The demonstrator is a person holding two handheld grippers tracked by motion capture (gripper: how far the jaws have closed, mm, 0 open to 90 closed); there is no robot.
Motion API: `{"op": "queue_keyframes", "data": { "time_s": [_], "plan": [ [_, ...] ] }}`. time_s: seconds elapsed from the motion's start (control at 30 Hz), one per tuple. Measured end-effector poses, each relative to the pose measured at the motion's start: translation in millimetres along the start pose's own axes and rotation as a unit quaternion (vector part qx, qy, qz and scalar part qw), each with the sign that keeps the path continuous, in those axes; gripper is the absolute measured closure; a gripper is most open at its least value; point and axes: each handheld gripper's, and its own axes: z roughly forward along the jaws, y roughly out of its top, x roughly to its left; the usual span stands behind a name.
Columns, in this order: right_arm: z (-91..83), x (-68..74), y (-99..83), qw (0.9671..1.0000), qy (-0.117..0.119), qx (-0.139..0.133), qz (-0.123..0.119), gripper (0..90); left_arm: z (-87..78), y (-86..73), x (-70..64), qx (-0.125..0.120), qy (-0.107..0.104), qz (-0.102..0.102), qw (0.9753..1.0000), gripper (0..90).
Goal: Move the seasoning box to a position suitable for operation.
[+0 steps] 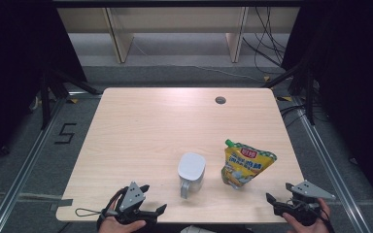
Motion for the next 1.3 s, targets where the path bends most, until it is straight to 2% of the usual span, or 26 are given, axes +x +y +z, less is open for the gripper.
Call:
{"op": "queue_keyframes", "data": {
  "time_s": [0.03, 0.1, 0.17, 0.2, 0.23, 0.27, 0.33, 0.37, 0.43, 0.5, 0.53, 0.57, 0.6, 0.63, 0.7, 0.73, 0.77, 0.8, 0.87, 0.93, 0.97, 1.0, 1.03, 1.13, 1.2, 1.3],
  "plan": [
    [2.4, -4.8, 0.4, 0.9994, -0.007, -0.006, -0.032, 19.5, 1.8, 0.0, -2.5, -0.013, -0.004, -0.015, 0.9998, 14.9],
    [2.6, -4.3, 0.6, 0.9996, -0.009, -0.001, -0.027, 19.5, 2.4, -0.1, -2.3, -0.013, -0.004, -0.013, 0.9998, 14.8],
    [2.6, -5.3, 0.9, 0.9995, -0.009, -0.002, -0.032, 19.4, 2.7, -0.2, -1.9, -0.012, -0.003, -0.012, 0.9999, 14.9],
    [2.3, -2.2, 0.2, 0.9998, -0.013, 0.000, -0.015, 19.2, 3.0, -0.3, -2.5, -0.009, -0.009, -0.014, 0.9998, 14.9],
    [2.3, -2.2, 0.2, 0.9998, -0.013, 0.000, -0.015, 19.2, 3.0, -0.3, -2.5, -0.009, -0.009, -0.014, 0.9998, 14.9],
    [1.5, -2.5, 0.2, 0.9999, -0.003, 0.002, -0.014, 19.2, 4.4, -0.6, -4.1, -0.016, -0.010, -0.018, 0.9997, 14.9],
    [2.6, -3.4, 0.3, 0.9997, -0.013, -0.003, -0.020, 19.2, 3.2, 0.3, -4.4, -0.013, -0.011, -0.019, 0.9997, 14.9],
    [1.0, -2.8, 0.3, 0.9999, -0.001, -0.004, -0.012, 19.2, 3.0, 1.7, -4.5, -0.019, -0.017, -0.027, 0.9993, 14.9],
    [1.4, -3.1, 0.4, 0.9999, -0.003, -0.006, -0.013, 19.2, 3.9, 2.5, -5.9, -0.024, -0.016, -0.031, 0.9991, 15.0],
    [2.2, -3.8, 0.4, 0.9998, -0.008, -0.007, -0.018, 19.2, 3.8, 4.3, -8.0, -0.023, -0.014, -0.025, 0.9993, 15.2],
    [3.6, -7.7, 0.8, 0.9992, -0.010, -0.007, -0.039, 19.2, 5.3, 5.2, -9.8, -0.029, -0.017, -0.030, 0.9990, 15.2],
    [4.3, -6.1, 0.9, 0.9995, -0.014, 0.001, -0.029, 19.3, 4.3, 6.4, -10.2, -0.022, -0.014, -0.023, 0.9994, 15.3],
    [4.1, -5.9, 1.2, 0.9995, -0.014, -0.003, -0.029, 19.8, 7.0, 8.6, -11.2, -0.023, -0.012, -0.018, 0.9995, 15.7],
    [3.3, -2.2, 0.9, 0.9998, -0.017, -0.001, -0.008, 19.9, 8.8, 9.7, -13.7, -0.030, -0.015, -0.025, 0.9991, 16.2],
    [4.0, -3.7, 1.4, 0.9998, -0.015, -0.004, -0.016, 19.9, 12.3, 12.7, -15.1, -0.031, -0.022, -0.016, 0.9991, 17.7],
    [3.7, -1.5, 1.2, 0.9999, -0.016, -0.002, -0.004, 19.9, 14.5, 14.2, -16.2, -0.036, -0.024, -0.012, 0.9990, 18.2],
    [3.7, -1.5, 1.2, 0.9999, -0.016, -0.002, -0.004, 19.9, 14.5, 14.2, -16.2, -0.036, -0.024, -0.012, 0.9990, 19.4],
    [5.2, -4.3, 2.1, 0.9996, -0.012, -0.007, -0.024, 20.0, 19.4, 16.3, -17.4, -0.028, -0.025, -0.007, 0.9993, 20.6],
    [4.0, -1.7, 1.8, 0.9999, -0.004, -0.007, -0.009, 20.1, 24.9, 17.4, -18.0, -0.031, -0.029, -0.008, 0.9990, 22.4],
    [4.8, -1.5, 2.1, 0.9999, -0.010, -0.004, -0.009, 20.2, 30.0, 18.9, -18.8, -0.028, -0.036, -0.008, 0.9989, 25.4],
    [6.2, -5.5, 2.5, 0.9994, -0.009, -0.008, -0.031, 20.4, 33.0, 20.0, -19.3, -0.027, -0.038, -0.009, 0.9989, 26.7],
    [6.9, -4.9, 2.9, 0.9996, -0.013, -0.004, -0.026, 20.5, 34.3, 20.5, -20.7, -0.029, -0.037, -0.015, 0.9988, 29.2],
    [6.8, -5.0, 2.9, 0.9996, -0.011, -0.004, -0.026, 20.5, 37.1, 22.3, -21.3, -0.030, -0.039, -0.009, 0.9988, 30.7],
    [5.5, -5.7, 3.2, 0.9996, -0.004, -0.006, -0.026, 20.5, 42.7, 27.2, -25.3, -0.035, -0.045, -0.008, 0.9983, 34.2],
    [5.5, -5.8, 3.2, 0.9996, -0.005, -0.006, -0.026, 20.5, 44.6, 29.7, -26.6, -0.032, -0.041, 0.005, 0.9986, 34.8],
    [5.8, -6.0, 3.1, 0.9996, -0.005, -0.004, -0.027, 20.5, 47.3, 31.6, -28.9, -0.031, -0.042, 0.003, 0.9986, 37.9]
  ]
}}
